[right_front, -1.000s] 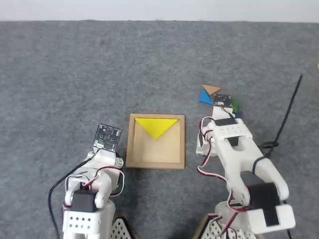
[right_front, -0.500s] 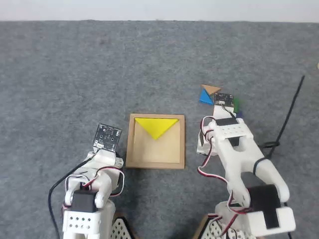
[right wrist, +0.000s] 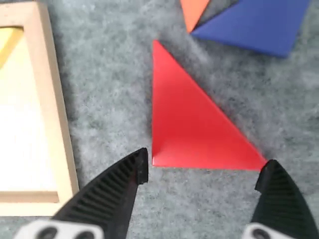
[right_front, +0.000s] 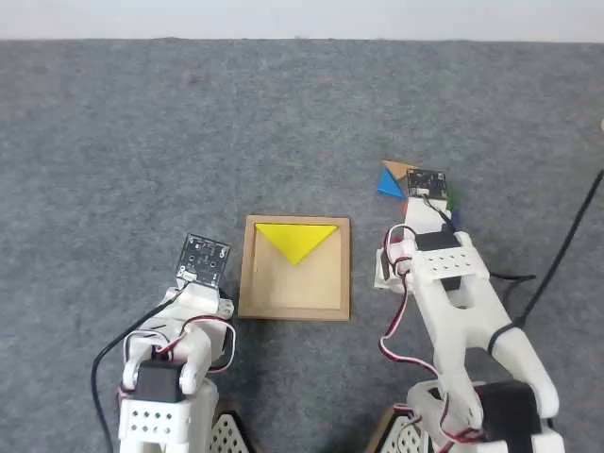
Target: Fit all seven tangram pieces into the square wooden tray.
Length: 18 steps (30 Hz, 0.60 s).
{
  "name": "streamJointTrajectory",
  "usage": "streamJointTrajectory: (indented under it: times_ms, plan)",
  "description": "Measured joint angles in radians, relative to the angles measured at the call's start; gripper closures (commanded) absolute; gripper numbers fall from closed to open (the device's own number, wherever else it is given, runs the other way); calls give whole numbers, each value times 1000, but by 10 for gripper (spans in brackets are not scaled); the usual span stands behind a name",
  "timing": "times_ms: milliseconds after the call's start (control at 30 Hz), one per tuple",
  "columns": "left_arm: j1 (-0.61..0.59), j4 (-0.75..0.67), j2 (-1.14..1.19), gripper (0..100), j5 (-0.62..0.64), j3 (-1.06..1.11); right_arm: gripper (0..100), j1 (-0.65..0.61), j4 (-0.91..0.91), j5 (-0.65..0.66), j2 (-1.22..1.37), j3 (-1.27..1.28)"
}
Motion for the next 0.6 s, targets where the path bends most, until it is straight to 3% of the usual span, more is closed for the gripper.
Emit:
streamJointTrajectory:
  times_ms: [200, 600]
  plan:
    - [0, 0, 0, 985, 0, 0, 553, 0, 0, 0, 25, 0]
    - [0, 0, 0, 985, 0, 0, 656, -5, -9, 2, 170, -28]
